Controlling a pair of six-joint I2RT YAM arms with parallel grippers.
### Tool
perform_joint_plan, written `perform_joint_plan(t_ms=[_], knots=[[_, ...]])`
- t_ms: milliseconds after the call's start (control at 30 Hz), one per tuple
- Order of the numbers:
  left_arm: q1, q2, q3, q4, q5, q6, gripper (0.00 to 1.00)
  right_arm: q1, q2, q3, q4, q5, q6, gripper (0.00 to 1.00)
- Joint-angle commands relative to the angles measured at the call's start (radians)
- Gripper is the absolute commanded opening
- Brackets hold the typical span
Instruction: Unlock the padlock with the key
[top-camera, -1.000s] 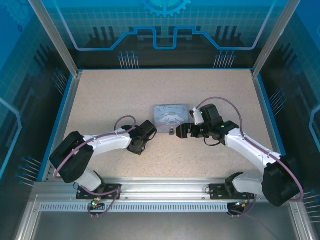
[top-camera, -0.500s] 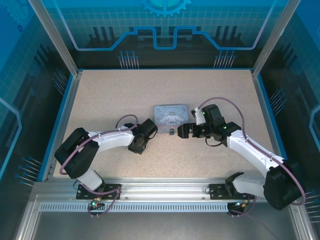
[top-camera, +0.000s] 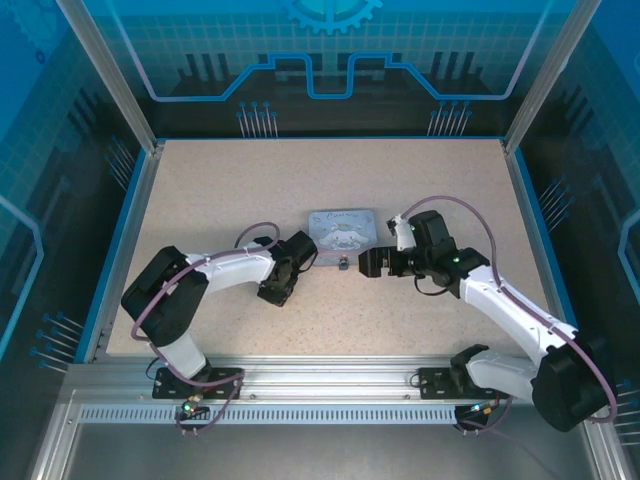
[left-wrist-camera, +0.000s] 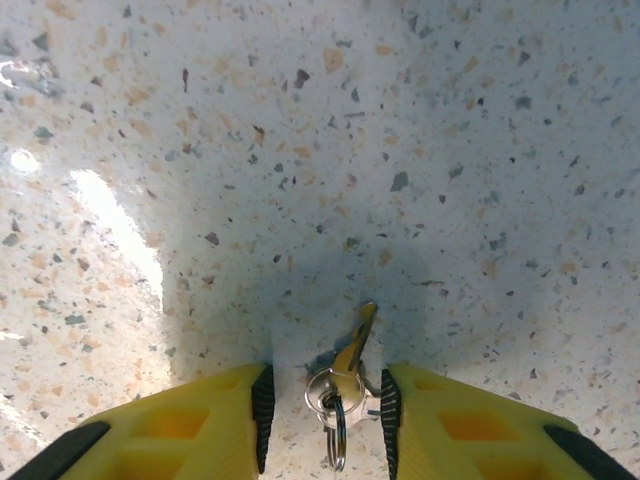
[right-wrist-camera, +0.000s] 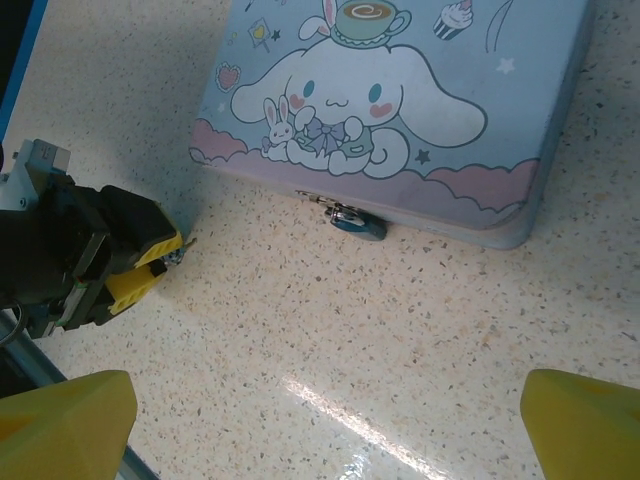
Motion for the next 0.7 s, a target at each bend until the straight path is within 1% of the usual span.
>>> perform_joint_plan(t_ms=[0, 167, 267, 367, 433, 567, 667], knots=[[0.013, 0.061, 0.017, 0.046, 0.022, 0.027, 0.35, -0.021, -0.032, -0.015, -0.029, 0.010, 0.000, 1.00], [0.018, 0.092, 0.028, 0.049, 0.031, 0.045, 0.30, -0.027, -0.054, -0.012, -0.044, 0.006, -0.003, 1.00], [0.021, 0.101, 0.021, 0.064, 0.032, 0.060, 0.23, -0.027, -0.068, -0.014, -0.053, 0.005, -0.002, 1.00], [0.028, 0.107, 0.014, 0.095, 0.032, 0.105, 0.10, -0.029, -0.082, -0.015, -0.060, 0.004, 0.000, 1.00], [0.032, 0.108, 0.021, 0.107, 0.027, 0.170, 0.00, -0.029, -0.090, -0.018, -0.063, 0.003, 0.004, 1.00], [0.032, 0.070, 0.042, 0.120, -0.003, 0.344, 0.00, -0.031, -0.101, -0.023, -0.063, -0.001, 0.028, 1.00], [0.021, -0.022, 0.034, 0.149, -0.024, 0.499, 0.00, -0.044, -0.097, -0.025, -0.065, -0.008, 0.058, 1.00]])
